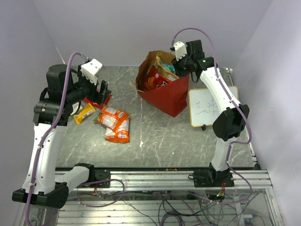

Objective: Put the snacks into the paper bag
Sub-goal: Place the snack in the paper bag.

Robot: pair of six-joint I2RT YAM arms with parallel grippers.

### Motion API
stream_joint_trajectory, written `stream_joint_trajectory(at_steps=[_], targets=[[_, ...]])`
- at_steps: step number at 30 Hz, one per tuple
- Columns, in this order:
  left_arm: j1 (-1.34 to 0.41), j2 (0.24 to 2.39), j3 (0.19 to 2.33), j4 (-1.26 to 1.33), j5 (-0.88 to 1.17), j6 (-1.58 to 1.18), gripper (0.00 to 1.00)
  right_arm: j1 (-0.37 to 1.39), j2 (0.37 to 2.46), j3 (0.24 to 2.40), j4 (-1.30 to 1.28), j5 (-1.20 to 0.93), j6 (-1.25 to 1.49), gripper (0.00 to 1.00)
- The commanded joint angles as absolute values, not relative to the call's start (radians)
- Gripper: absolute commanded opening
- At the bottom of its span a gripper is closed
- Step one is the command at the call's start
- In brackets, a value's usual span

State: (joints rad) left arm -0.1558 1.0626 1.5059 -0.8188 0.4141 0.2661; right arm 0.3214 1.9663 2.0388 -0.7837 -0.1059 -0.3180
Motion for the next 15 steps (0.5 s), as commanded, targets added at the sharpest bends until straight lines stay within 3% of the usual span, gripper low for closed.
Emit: stream_joint_trajectory(at_steps=[1,15], targets=[[-0.144,1.049,1.496,-0.789,0.418,0.277,0.83,0.308,1.970,2.102,-0.818,-0.118,-0.308,0.39],[-0.144,1.118,1.438,-0.800,0.317,0.250,0.88,0.306,1.913,2.137,-0.814,-0.131,-0.301,0.59]])
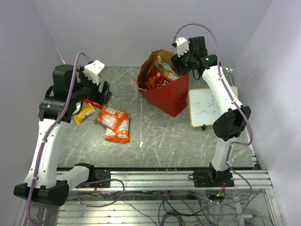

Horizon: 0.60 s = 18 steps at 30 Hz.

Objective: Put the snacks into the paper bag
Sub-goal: Place the snack in the paper bag, then pick up the snack from the center of the board.

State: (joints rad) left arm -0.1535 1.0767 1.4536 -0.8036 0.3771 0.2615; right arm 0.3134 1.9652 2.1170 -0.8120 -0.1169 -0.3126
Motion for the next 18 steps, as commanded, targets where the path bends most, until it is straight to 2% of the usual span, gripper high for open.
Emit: stream_joint_trajectory(at_steps=[1,8,18], targets=[[-0.144,1.128,1.436,-0.813,0.303,0.257,0.88,0.305,1.902,2.129,-0.810,-0.138,-0.299,0.60],[-0.098,1.196,1.364,-0.843,0.244,0.323,0.88,0.307,1.774,2.039,-0.749,-0.213,-0.271,0.63],[0.148,1.327,1.231,-0.815,0.409,0.426,0.85,0.309,1.568,1.844,-0.668,-0.464,-0.296,0.63]])
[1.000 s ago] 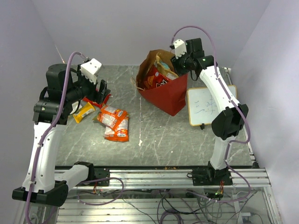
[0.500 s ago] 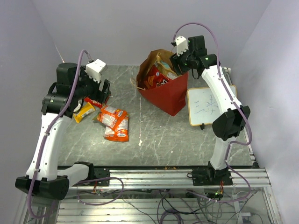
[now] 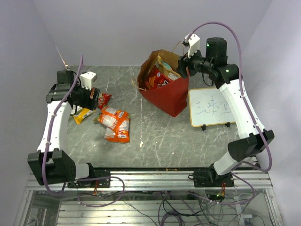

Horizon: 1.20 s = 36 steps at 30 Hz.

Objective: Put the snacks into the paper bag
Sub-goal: Pick up the snack from the center of the board.

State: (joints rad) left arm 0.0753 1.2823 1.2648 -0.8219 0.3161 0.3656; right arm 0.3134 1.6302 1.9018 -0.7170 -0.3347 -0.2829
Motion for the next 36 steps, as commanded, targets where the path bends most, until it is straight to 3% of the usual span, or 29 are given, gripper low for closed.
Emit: stream_joint_trajectory(at_steps=[1,13,28,31,36], targets=[[0.168,1.347,1.225,-0.817,0.429,0.434,0.84,0.309,1.550,1.830,-0.664,-0.478,-0.297,0.63],[0.237,1.667,1.229,-0.836,0.579,0.498,0.78,0.311,1.446,1.714,-0.625,-0.527,-0.301,0.66],[0.235,1.926,1.304,-0.842,0.699,0.510,0.78,0.311,1.432,1.680,-0.611,-0.525,-0.296,0.69],[0.233,1.941,1.289,-0.840,0.729,0.517,0.74,0.311,1.438,1.680,-0.611,-0.527,-0.294,0.69],[0.227,1.950,1.272,-0.828,0.755,0.524,0.56,0.311,1.447,1.678,-0.611,-0.535,-0.291,0.69]])
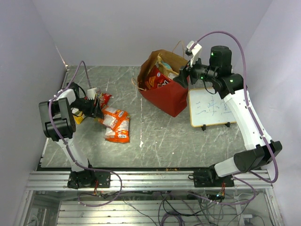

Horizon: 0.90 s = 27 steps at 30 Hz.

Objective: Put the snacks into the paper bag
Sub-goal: Pick up the snack from the center of the board.

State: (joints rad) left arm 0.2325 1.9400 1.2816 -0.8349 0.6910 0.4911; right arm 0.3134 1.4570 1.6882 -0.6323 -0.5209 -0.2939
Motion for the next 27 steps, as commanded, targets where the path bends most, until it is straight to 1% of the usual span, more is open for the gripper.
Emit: stream_joint_trajectory(at_steps=[1,11,14,21,27], targets=[[0.227,1.949,1.270,-0.828,0.759,0.526,0.53,0.310,1.448,1.678,-0.611,-0.537,-0.291,0.69],[0.196,1.870,1.304,-0.894,0.751,0.581,0.21,0.311,1.464,1.677,-0.610,-0.545,-0.288,0.70],[0.171,1.823,1.317,-0.925,0.730,0.599,0.08,0.310,1.472,1.681,-0.610,-0.553,-0.285,0.70],[0.115,1.666,1.314,-0.938,0.665,0.622,0.07,0.312,1.491,1.681,-0.603,-0.575,-0.281,0.70],[0.019,1.515,1.315,-0.950,0.577,0.666,0.07,0.315,1.514,1.678,-0.585,-0.636,-0.271,0.70]])
